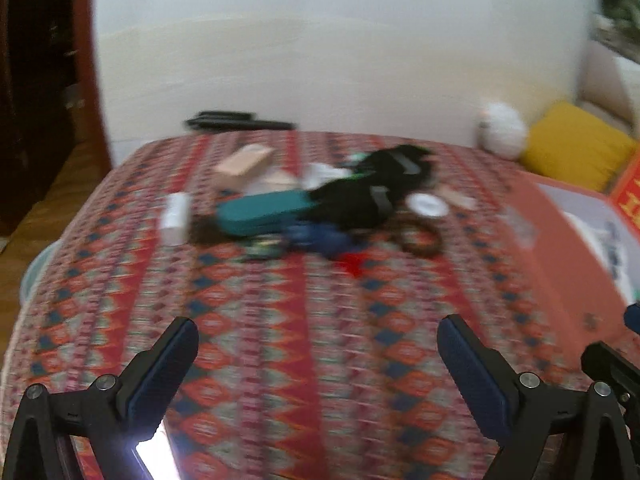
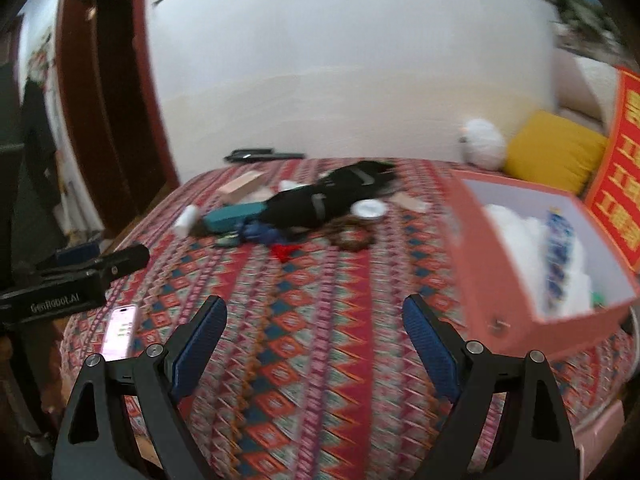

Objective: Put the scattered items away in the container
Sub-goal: 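Move both open tools back toward the remaining items on the bed, then grasp the white pill bottle with the left tool while the right grasps the blue figurine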

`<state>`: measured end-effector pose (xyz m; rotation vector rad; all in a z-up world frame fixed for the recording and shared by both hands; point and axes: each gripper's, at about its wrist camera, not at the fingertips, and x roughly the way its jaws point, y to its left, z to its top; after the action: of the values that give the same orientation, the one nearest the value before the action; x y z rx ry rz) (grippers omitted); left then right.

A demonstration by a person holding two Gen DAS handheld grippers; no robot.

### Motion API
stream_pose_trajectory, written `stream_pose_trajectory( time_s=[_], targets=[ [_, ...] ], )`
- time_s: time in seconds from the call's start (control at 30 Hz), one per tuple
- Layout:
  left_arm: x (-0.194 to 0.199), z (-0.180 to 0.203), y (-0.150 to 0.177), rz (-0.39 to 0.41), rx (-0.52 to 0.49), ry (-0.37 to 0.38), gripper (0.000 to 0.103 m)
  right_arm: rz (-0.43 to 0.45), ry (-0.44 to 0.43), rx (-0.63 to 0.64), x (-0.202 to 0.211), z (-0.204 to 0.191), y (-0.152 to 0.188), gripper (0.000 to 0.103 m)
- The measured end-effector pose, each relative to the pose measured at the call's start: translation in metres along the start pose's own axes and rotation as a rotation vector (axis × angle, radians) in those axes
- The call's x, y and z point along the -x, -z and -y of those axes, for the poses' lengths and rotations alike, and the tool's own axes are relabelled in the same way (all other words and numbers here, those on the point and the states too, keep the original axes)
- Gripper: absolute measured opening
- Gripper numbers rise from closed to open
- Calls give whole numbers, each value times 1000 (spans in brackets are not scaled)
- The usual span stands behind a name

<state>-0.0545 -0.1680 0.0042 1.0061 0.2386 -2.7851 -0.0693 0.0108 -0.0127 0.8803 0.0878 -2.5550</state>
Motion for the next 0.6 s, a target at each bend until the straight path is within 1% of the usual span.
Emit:
stream_pose_trajectory(
  time_s=[0.1, 0.23, 0.33, 0.5, 0.6],
  targets=[
    [-23, -35, -9, -23, 30, -41, 99, -25, -41, 45, -42, -32, -11, 92],
    [-73, -76, -31, -67, 70, -78, 99, -71, -75, 72, -103, -57, -27, 92],
    [-114, -103, -47, -104, 102, -93, 99, -122, -83, 97, -156, -71, -35, 92],
    [-183, -139, -64, -185, 169, -108, 99, -216, -54, 85, -240, -64, -37, 92],
    [-225, -154, -67, -232, 195, -129, 99, -255, -41, 72, -280, -56, -38, 92]
  ],
)
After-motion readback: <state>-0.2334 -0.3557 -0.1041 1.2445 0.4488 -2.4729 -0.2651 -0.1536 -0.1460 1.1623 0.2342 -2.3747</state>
